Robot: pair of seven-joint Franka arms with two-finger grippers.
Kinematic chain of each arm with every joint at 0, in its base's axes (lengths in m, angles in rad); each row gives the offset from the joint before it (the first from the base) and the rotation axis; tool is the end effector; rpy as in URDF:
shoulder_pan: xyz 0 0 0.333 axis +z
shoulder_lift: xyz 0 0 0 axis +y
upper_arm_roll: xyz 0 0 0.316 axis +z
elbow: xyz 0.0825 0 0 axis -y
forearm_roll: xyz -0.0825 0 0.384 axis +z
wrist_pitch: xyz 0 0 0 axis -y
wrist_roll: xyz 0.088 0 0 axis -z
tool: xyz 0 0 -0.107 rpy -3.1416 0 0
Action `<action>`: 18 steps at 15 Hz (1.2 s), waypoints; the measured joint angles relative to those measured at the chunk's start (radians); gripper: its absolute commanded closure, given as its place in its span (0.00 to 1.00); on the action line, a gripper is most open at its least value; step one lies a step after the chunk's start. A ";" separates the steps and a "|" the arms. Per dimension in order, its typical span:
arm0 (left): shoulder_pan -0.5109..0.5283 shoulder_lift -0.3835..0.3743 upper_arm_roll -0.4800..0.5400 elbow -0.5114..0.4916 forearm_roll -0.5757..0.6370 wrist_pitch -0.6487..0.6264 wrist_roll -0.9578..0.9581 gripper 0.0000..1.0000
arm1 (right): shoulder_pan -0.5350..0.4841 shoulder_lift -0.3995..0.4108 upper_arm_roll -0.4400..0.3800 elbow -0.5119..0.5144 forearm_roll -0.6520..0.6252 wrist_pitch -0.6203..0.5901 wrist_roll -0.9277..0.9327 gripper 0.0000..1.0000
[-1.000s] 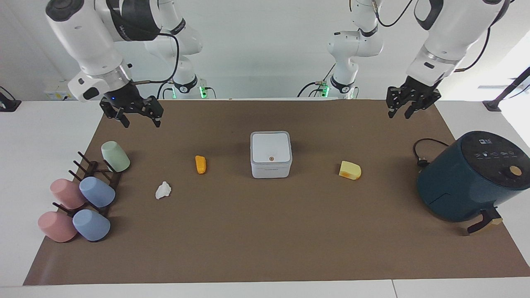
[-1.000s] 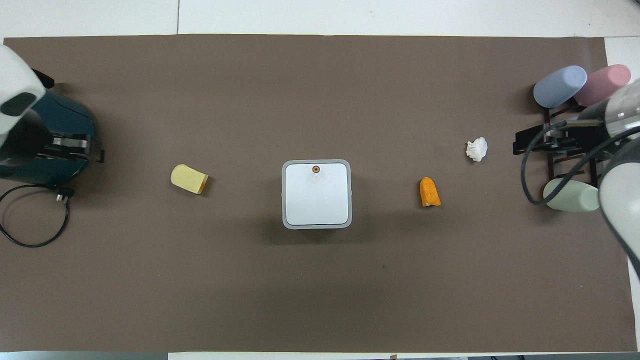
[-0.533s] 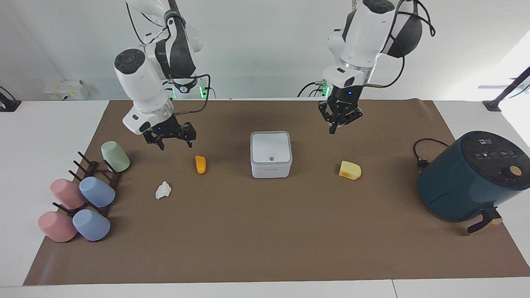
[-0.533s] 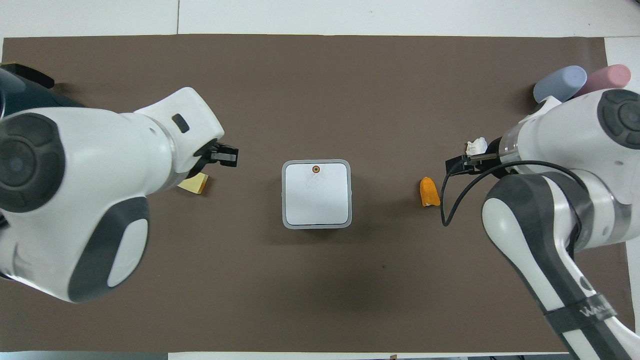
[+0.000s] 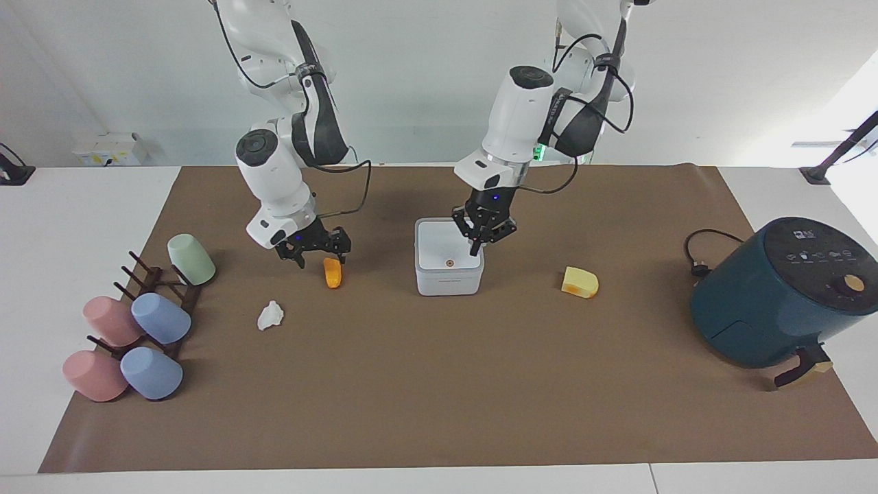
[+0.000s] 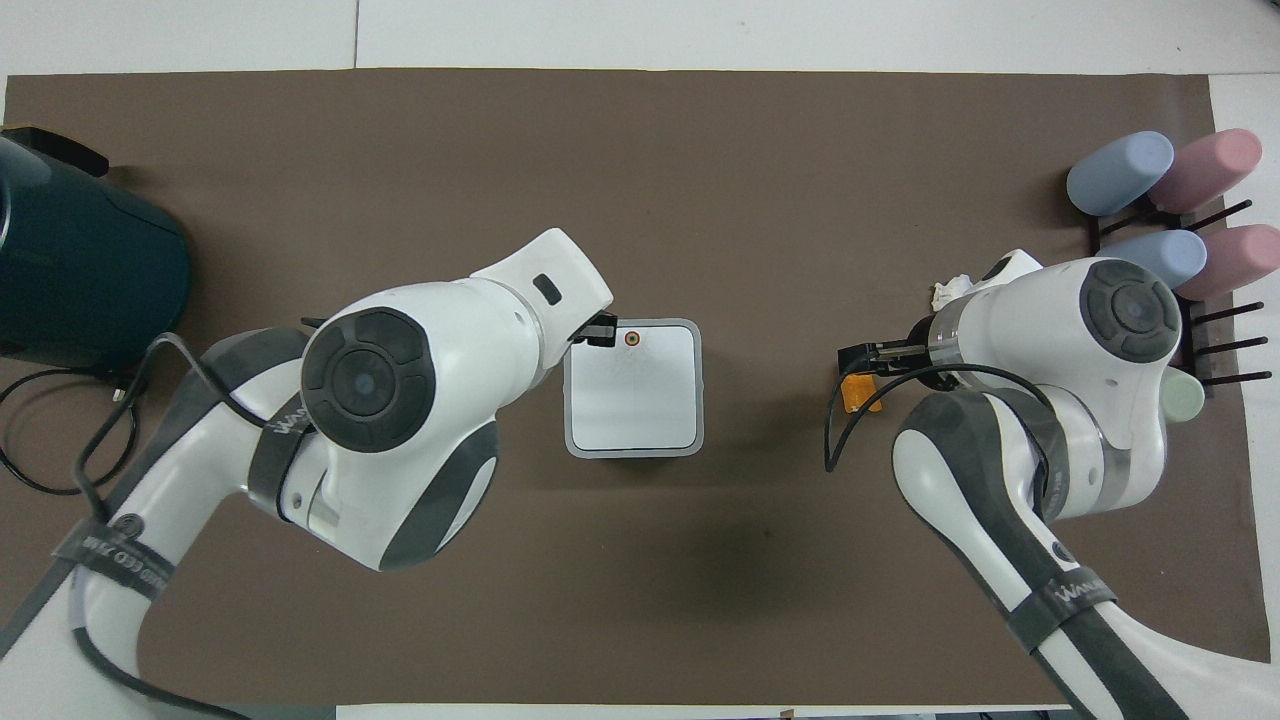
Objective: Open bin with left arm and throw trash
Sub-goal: 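Open the lid with the left gripper while the right gripper grasps the carrot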
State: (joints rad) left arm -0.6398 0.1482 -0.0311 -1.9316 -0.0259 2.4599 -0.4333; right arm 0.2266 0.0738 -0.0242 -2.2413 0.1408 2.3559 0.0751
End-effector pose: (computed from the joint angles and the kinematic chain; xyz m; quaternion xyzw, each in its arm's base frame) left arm 0.4902 -0.3881 0.4516 0.9760 -0.1075 0.1545 0.1094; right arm 0.5250 0.1097 0.3394 -0.9984 -0.0149 -0.0133 0.0522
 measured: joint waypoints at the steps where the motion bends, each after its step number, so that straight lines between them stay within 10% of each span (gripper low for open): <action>1: -0.011 0.020 0.000 0.000 0.000 0.023 -0.010 1.00 | 0.005 0.017 0.000 -0.010 0.000 0.024 0.000 0.01; 8: -0.042 0.068 0.000 -0.016 0.000 0.069 -0.025 1.00 | 0.027 0.095 0.000 -0.016 0.000 0.062 0.000 0.12; 11: -0.042 0.066 0.000 -0.019 0.000 0.069 -0.025 1.00 | 0.027 0.093 -0.001 -0.015 0.000 0.036 0.000 0.40; 14: -0.046 0.044 0.001 -0.019 0.000 0.010 -0.025 1.00 | 0.027 0.092 -0.001 -0.014 0.000 0.017 0.000 1.00; 18: -0.043 -0.056 0.010 -0.024 0.000 -0.217 -0.025 1.00 | 0.026 0.088 -0.004 0.012 0.000 -0.052 0.000 1.00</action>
State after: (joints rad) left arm -0.6832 0.0926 -0.0214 -1.9560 -0.0259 2.2433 -0.4585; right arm 0.2529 0.1616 -0.0285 -2.2289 0.1410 2.3043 0.0750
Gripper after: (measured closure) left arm 0.987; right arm 0.626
